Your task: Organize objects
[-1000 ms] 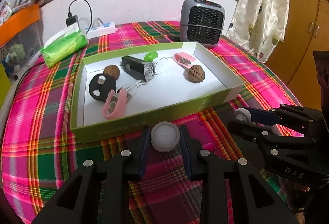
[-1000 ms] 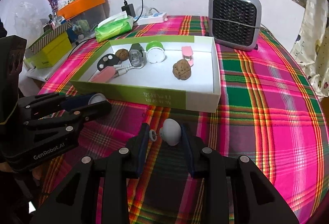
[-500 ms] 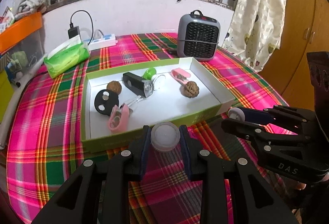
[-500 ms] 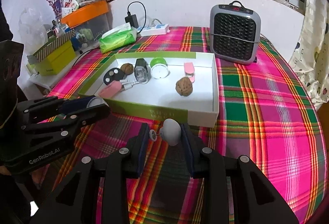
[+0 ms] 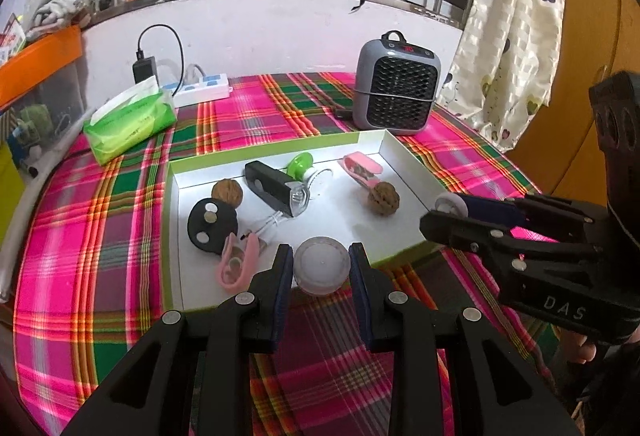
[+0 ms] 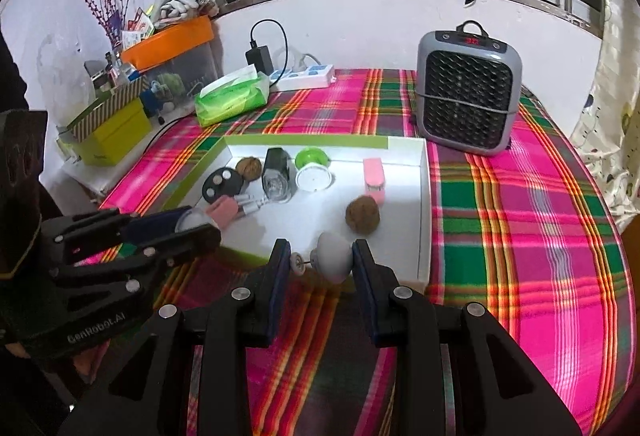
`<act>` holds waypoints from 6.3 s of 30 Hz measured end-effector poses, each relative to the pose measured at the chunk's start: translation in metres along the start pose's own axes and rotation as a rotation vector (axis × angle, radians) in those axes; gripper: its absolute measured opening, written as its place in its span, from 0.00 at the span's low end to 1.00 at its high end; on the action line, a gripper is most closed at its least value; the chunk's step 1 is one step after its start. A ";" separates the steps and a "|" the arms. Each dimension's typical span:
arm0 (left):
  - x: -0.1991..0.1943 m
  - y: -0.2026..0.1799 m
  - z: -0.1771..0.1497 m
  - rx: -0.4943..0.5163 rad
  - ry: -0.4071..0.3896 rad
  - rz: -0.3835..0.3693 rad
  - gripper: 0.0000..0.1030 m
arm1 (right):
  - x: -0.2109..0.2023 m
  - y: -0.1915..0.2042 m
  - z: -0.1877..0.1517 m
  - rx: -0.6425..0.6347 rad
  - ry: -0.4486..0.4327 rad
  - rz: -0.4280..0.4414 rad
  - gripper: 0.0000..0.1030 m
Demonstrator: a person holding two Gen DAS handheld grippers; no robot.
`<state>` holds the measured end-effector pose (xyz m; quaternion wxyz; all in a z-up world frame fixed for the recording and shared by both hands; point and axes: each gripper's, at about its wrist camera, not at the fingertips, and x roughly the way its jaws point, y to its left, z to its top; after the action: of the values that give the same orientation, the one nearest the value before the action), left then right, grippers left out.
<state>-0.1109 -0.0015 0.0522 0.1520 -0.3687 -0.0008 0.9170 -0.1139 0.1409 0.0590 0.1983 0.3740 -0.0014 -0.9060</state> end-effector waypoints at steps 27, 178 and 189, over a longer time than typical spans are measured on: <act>0.046 0.017 0.011 -0.023 0.062 0.008 0.25 | 0.074 -0.008 0.040 -0.120 0.100 0.012 0.32; -0.019 0.009 -0.062 -0.121 0.064 0.234 0.32 | 0.003 0.028 -0.043 0.028 0.074 -0.177 0.47; -0.015 0.009 -0.075 -0.138 0.097 0.248 0.32 | 0.003 0.021 -0.062 0.058 0.115 -0.203 0.47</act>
<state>-0.0525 -0.0225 0.0068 0.0117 -0.4193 -0.0110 0.9077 -0.0662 0.1289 0.0151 0.0945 0.4289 0.0217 -0.8981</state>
